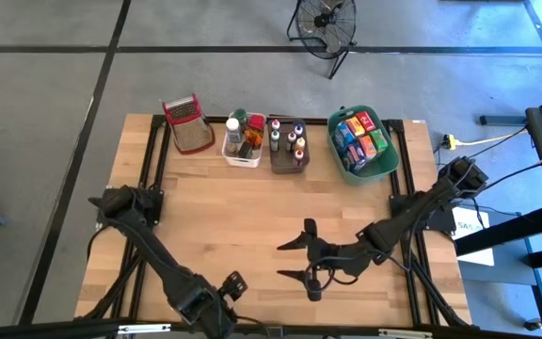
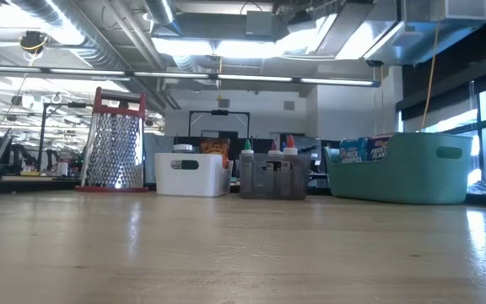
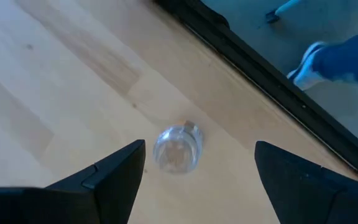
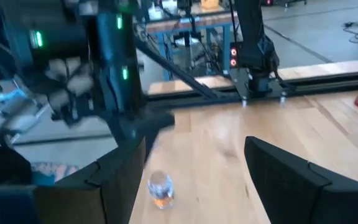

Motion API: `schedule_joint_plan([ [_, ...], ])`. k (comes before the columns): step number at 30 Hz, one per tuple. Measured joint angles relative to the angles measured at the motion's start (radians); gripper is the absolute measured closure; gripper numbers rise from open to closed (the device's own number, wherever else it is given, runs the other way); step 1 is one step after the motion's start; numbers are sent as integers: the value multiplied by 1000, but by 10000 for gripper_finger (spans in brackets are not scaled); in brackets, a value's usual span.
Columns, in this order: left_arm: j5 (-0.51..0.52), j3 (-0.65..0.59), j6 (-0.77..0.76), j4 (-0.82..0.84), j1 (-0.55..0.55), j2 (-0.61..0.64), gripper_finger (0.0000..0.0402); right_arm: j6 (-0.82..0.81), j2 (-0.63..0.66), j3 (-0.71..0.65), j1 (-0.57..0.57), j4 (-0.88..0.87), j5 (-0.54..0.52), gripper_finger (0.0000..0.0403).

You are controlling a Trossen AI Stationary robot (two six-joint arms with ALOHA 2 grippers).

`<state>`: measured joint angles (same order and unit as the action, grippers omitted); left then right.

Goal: Pick & Place Kitchen Items
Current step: Put the brown seasoning bottle into the white bin

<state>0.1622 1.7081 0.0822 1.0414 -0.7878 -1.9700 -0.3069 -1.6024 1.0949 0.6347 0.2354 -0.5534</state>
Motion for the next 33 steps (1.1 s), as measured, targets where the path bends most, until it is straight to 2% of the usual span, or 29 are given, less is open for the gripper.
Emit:
schedule_joint_plan([
  [8,-2,0,59,-54,10,-43,103,-3,-26,0,22,111,7,125],
  [15,-134,0,50,-47,76,-43,103,-26,-27,0,54,111,6,125],
  [29,-127,-2,36,-41,103,-43,103,0,-50,0,67,143,4,125],
  [33,-128,-70,45,-51,103,-42,103,0,-50,0,67,143,4,125],
])
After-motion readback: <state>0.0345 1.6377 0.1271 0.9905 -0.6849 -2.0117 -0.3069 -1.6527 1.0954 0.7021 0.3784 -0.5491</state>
